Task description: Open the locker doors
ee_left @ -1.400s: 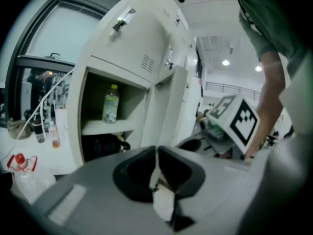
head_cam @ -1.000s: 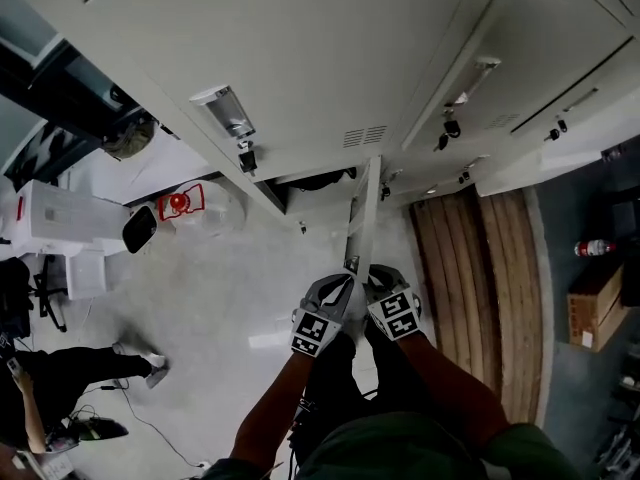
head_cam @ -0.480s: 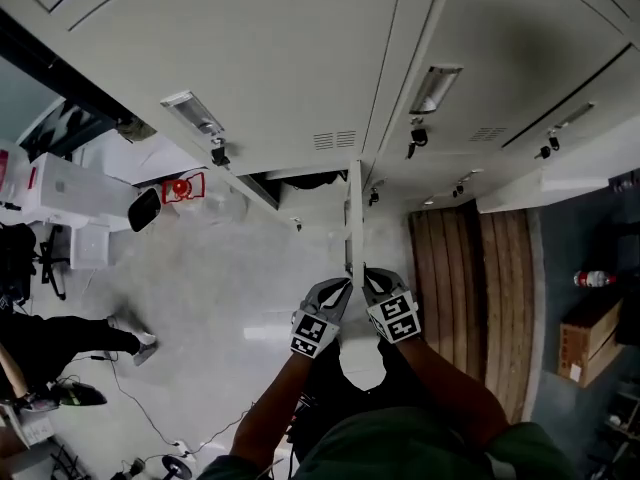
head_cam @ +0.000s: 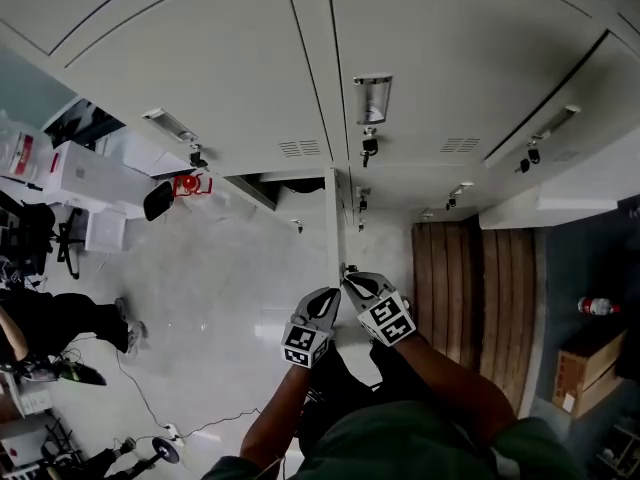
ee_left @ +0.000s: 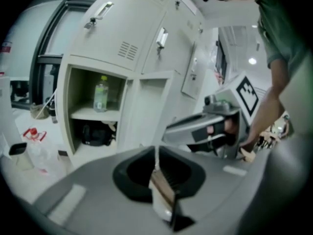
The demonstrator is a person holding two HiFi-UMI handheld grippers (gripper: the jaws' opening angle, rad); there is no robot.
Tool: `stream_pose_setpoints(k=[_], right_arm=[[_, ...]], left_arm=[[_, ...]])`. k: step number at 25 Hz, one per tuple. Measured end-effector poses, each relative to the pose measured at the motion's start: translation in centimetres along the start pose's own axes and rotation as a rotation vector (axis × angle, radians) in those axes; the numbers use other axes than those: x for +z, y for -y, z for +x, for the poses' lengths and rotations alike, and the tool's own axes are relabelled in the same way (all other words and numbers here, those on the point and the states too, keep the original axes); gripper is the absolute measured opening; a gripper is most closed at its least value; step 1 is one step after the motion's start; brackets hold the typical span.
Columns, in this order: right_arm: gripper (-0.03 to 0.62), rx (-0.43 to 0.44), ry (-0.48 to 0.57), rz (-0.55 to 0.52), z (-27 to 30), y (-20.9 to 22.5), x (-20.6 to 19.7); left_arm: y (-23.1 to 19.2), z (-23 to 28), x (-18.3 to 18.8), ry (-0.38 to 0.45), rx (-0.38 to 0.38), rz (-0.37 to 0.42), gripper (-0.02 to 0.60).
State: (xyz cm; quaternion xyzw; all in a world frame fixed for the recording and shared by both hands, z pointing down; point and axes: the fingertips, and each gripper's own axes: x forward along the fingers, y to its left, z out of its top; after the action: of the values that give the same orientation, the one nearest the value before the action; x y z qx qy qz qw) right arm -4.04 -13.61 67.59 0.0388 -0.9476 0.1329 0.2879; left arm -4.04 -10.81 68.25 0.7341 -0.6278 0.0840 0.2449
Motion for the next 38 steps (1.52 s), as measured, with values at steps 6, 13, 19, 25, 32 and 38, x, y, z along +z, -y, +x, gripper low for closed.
stream_pose_setpoints(k=[6,13,19,25,32,38], right_arm=[[0.015,0.044,0.030,-0.023,-2.4,0.3,0.6],[0.015,-0.065,0.081,-0.030,-5.3,3.4,2.7],[0.015,-0.239,0.145,0.039,-6.8,7.5,4.9],[0.015,-0.291,0.193,0.034,-6.3,10.8,6.6],[0.015,-0.246,0.215,0.012,-3.7,14.6,6.1],[0.015,-0.171,0.198,-0.023,-0.4,16.9,4.5]], left_arm=[[4.9,-1.2,1.8,0.029,0.013,0.053,0.008],[8.7,-1.2,8.1,0.143,-0.071,0.088,0.006],[7.7,-1.8,14.4,0.255,-0.049,0.213,0.003],[6.3,-1.4,19.3,0.339,-0.013,0.209,0.003],[10.2,1.6,19.7,0.310,0.018,0.294,0.003],[13.3,3.6,19.5,0.347,0.075,0.369,0.003]])
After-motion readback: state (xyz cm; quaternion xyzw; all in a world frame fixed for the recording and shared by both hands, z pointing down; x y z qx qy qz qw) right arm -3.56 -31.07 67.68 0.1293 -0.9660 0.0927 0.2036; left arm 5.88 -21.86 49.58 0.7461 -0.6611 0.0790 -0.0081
